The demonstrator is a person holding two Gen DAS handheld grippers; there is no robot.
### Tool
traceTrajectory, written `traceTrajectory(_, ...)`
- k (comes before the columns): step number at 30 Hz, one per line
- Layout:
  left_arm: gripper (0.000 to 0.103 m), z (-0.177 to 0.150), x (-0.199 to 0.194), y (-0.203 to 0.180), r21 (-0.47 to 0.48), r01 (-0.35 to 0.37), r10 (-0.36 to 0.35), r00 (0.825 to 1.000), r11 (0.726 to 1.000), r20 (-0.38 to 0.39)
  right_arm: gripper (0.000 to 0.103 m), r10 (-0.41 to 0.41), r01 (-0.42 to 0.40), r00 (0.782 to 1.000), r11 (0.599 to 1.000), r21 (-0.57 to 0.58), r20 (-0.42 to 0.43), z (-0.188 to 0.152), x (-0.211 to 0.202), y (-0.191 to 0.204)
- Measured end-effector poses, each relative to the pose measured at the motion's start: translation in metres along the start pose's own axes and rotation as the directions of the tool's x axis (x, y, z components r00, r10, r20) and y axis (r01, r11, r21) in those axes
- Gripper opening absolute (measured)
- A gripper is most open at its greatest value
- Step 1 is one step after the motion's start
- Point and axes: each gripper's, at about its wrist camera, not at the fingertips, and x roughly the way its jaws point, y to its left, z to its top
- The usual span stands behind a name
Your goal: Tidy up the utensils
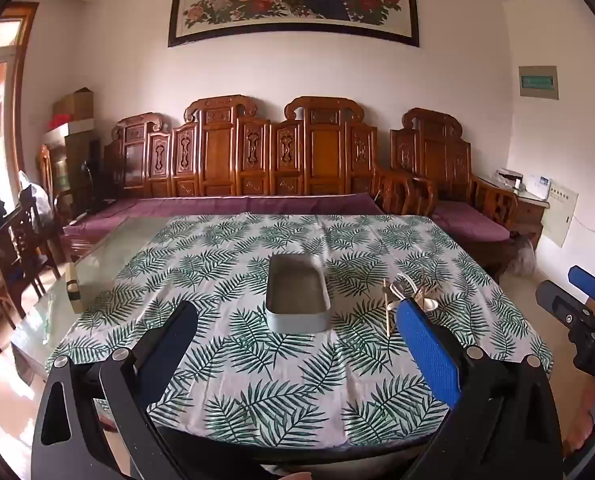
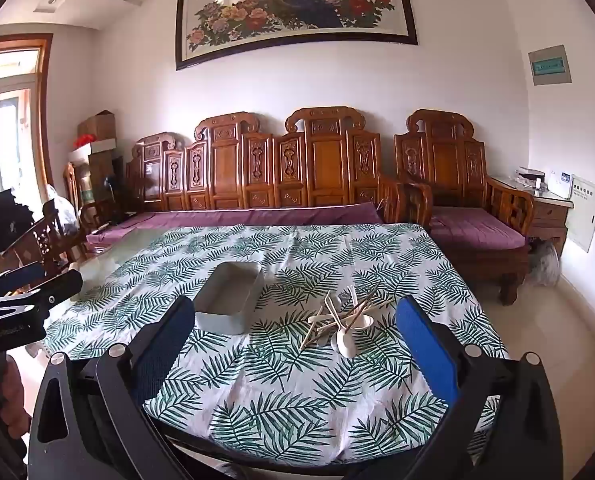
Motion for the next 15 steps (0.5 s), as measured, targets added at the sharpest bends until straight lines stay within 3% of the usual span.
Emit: traceTrajectory(15, 0.097, 0.0008, -0.0047, -0.0041, 0.007, 0.001, -0.001, 1.000, 1.000, 0.011, 0.101, 0.003, -0.003, 1.000, 1.000, 0.006, -0.003, 0.0005, -0.0014, -0.0008)
